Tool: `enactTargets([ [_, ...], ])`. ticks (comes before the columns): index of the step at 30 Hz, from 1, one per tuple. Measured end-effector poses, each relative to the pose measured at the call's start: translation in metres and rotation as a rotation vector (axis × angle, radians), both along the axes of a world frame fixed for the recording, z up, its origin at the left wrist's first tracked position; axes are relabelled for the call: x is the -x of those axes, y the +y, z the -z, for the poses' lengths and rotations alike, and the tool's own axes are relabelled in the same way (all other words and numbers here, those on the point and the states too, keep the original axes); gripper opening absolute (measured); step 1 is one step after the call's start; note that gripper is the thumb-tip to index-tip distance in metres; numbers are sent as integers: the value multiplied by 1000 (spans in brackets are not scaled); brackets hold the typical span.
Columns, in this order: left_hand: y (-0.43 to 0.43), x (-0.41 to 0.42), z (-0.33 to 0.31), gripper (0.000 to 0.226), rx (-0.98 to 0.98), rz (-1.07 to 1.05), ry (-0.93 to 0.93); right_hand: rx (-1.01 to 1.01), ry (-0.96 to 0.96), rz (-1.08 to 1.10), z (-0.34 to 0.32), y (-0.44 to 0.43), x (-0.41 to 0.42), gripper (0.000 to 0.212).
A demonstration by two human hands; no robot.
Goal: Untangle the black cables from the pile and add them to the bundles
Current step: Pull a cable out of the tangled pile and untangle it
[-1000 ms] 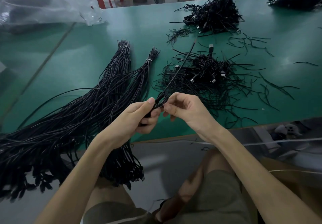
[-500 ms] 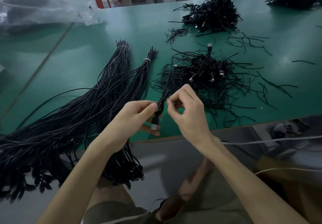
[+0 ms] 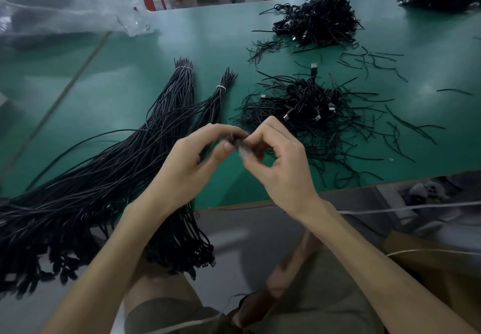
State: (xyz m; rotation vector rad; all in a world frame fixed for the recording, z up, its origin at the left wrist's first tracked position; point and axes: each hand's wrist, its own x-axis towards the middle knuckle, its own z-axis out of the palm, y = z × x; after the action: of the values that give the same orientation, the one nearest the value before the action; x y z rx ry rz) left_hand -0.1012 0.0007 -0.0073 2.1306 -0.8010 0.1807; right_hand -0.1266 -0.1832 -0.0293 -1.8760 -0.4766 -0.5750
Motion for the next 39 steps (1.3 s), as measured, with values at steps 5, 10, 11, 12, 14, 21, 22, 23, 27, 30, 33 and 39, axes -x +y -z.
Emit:
enactTargets([
  [5, -9, -2, -4, 24, 122, -169, 137, -77, 15, 6, -4, 5, 3, 14],
  [10, -14, -2, -2, 11, 258, -170, 335, 50, -51, 52, 3, 6, 1, 16],
  [11, -11, -3, -2, 14, 285, -128, 349, 88, -71, 72, 5, 4, 0, 17],
  [12, -8, -4, -2, 20, 315, -63, 375, 119, -83, 93, 6, 2, -1, 17],
  [14, 1, -5, 0, 27, 356, 109, 451, 156, -87, 112, 10, -2, -3, 16],
  [21, 3, -7, 12, 13, 196, 35, 337, 203, -97, 117, 16, 3, -3, 15],
  [22, 1, -7, 12, 14, 164, -39, 269, 202, -84, 102, 16, 6, -3, 15],
  [23, -1, -8, 11, 23, 124, -98, 211, 205, -73, 85, 15, 9, -2, 16],
  [27, -3, -16, 6, 38, 47, -136, 431, 363, -136, 84, 14, 16, 1, 16],
  [30, 0, -22, 6, 30, 3, -173, 600, 544, -287, 116, 20, 14, 2, 19],
  [33, -1, -29, 6, 33, -9, -194, 642, 604, -275, 131, 20, 11, 1, 18],
  [39, 14, -39, 25, 26, -483, -638, 54, 27, 223, 318, -19, -20, -48, 14],
])
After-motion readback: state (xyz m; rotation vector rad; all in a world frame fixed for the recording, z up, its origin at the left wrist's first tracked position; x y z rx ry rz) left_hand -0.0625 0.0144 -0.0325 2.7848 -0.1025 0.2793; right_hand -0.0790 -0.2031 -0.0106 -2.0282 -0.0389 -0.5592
